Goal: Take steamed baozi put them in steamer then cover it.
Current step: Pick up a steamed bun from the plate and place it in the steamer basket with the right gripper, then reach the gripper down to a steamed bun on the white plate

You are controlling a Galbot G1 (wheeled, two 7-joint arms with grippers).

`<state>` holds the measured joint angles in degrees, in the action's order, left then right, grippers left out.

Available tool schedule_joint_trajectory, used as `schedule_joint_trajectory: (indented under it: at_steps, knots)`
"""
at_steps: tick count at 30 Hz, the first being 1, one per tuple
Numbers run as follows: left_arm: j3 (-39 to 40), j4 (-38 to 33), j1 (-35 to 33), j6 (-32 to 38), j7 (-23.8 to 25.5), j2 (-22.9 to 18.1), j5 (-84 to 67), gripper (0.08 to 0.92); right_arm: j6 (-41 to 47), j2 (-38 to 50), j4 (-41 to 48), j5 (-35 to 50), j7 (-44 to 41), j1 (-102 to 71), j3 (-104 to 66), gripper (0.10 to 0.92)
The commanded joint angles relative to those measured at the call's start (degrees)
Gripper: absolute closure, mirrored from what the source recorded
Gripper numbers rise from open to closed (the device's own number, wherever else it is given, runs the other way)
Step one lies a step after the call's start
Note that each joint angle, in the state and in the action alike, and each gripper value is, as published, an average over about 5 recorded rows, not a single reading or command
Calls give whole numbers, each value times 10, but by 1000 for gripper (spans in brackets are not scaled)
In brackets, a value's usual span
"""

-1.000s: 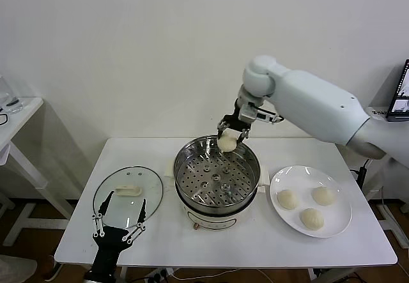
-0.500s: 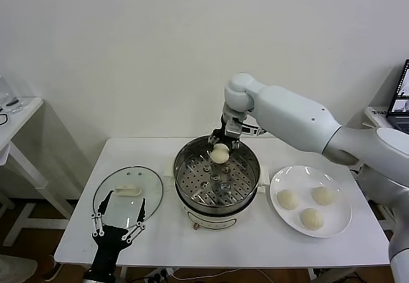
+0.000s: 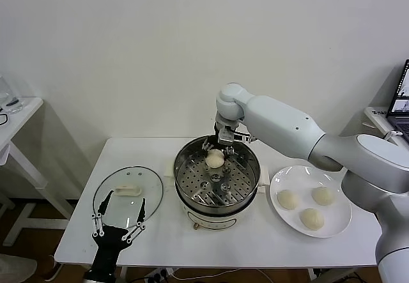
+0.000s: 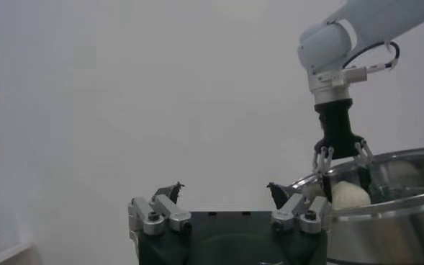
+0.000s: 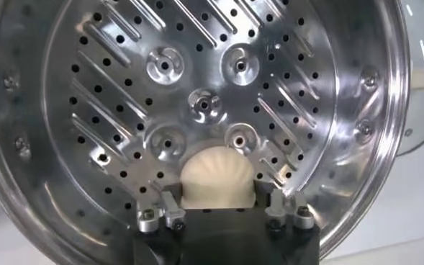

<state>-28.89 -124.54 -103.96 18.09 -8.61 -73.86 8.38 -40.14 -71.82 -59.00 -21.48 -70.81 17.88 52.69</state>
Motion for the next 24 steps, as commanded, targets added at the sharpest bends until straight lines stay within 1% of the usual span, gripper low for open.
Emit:
schedule_joint_trajectory:
  at_steps: [1,6,8,11,13,16,19,24]
  knots:
    - [1,1,1,-1,0,0,0,177,24,15,-14,43,-6,6,0,207]
    - [3,-1,2,-2,0,2,0,177,137,82,-47,189,-45,45,-6,203]
    - [3,-2,2,-2,0,4,0,177,198,117,-51,253,-56,69,-4,203]
    - [3,-2,2,-2,0,6,1,177,299,171,-45,326,-66,110,18,203]
    - [4,-2,3,-2,0,8,1,177,353,205,-33,352,-67,132,44,203]
    - [6,0,4,-1,0,9,2,177,398,247,-17,388,-65,147,90,203]
    - [10,1,6,-1,0,9,4,177,418,280,-15,408,-56,140,138,203]
    - [12,2,7,-1,0,6,6,177,429,310,-27,412,-28,93,195,203]
